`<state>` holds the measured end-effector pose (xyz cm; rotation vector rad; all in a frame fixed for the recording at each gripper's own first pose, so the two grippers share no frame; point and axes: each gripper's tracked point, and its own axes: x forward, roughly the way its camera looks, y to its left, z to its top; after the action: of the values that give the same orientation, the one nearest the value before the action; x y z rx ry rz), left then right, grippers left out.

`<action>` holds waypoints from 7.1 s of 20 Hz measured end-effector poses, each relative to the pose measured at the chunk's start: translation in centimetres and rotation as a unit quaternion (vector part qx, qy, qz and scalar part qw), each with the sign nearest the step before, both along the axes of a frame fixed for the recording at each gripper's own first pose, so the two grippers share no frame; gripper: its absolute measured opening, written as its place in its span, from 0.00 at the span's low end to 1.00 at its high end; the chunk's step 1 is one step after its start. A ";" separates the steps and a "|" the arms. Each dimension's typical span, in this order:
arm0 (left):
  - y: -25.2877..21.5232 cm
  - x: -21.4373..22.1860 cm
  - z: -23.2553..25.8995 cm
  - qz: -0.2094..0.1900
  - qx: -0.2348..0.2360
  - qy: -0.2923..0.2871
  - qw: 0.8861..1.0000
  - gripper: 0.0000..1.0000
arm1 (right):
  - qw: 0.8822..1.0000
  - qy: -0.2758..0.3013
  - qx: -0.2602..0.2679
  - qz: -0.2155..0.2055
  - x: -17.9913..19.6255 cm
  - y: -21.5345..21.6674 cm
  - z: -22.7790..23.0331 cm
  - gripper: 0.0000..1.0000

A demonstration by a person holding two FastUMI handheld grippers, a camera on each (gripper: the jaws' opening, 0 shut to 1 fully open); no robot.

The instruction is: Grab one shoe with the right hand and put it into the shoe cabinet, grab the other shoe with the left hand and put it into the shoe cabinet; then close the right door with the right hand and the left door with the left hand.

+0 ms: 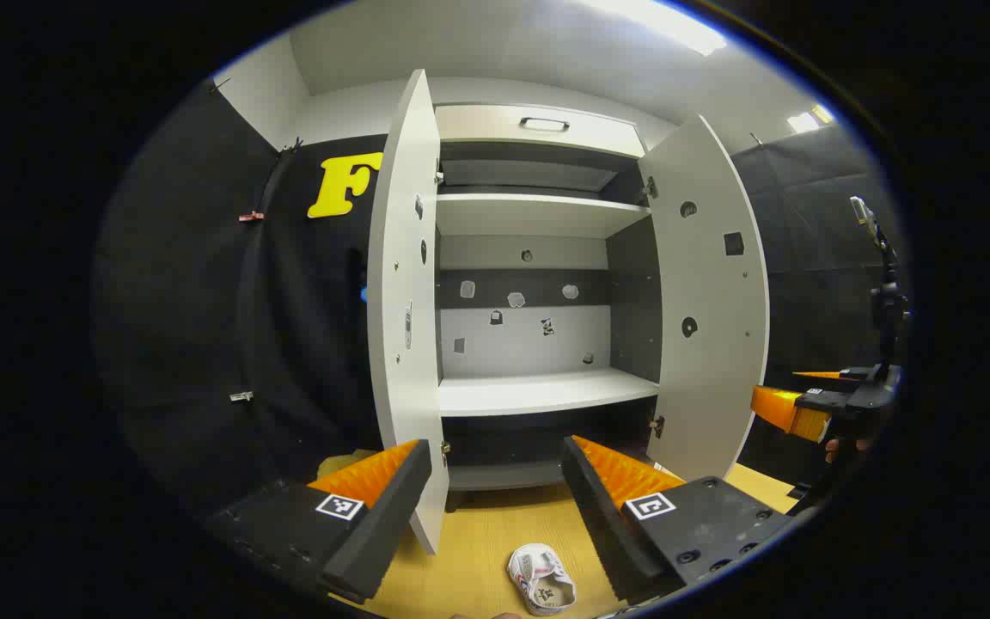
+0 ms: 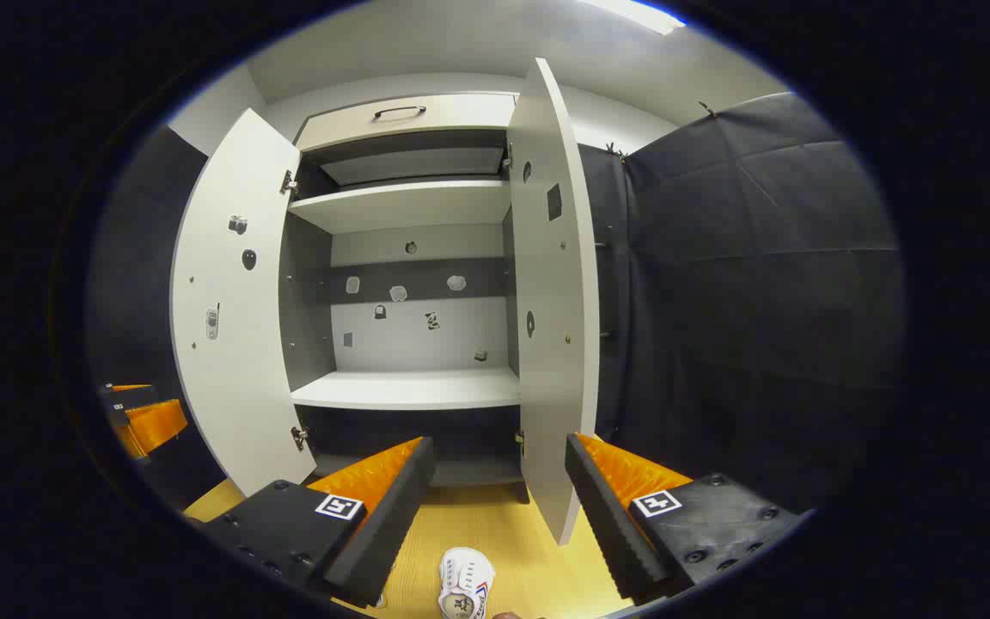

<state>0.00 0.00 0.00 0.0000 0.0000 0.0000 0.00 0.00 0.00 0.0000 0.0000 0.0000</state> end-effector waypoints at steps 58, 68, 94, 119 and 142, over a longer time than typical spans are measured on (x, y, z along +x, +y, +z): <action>2.7 -2.5 -15.9 0.029 -0.060 0.181 0.981 0.95 | 0.915 0.395 -0.002 0.077 0.3 9.7 -41.4 0.97; 0.8 -3.0 -16.4 0.017 -0.047 0.191 0.980 0.95 | 0.923 0.384 0.020 0.016 5.0 6.4 -41.4 0.39; -2.6 0.4 -11.2 -0.023 0.003 0.149 0.989 0.95 | 0.945 0.293 -0.075 0.128 6.6 7.9 -26.9 0.05; 4.4 0.6 -11.0 0.006 -0.021 0.123 0.992 0.95 | 0.980 0.097 -0.124 0.121 31.4 17.6 3.9 0.05; 5.6 4.8 -9.2 0.113 -0.059 0.124 0.984 0.94 | 0.944 0.301 -0.081 0.110 46.8 19.5 -7.4 0.08</action>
<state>4.77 5.57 -9.24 -0.1195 0.2486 0.2282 46.81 19.47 -7.36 -0.1654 0.6135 0.2239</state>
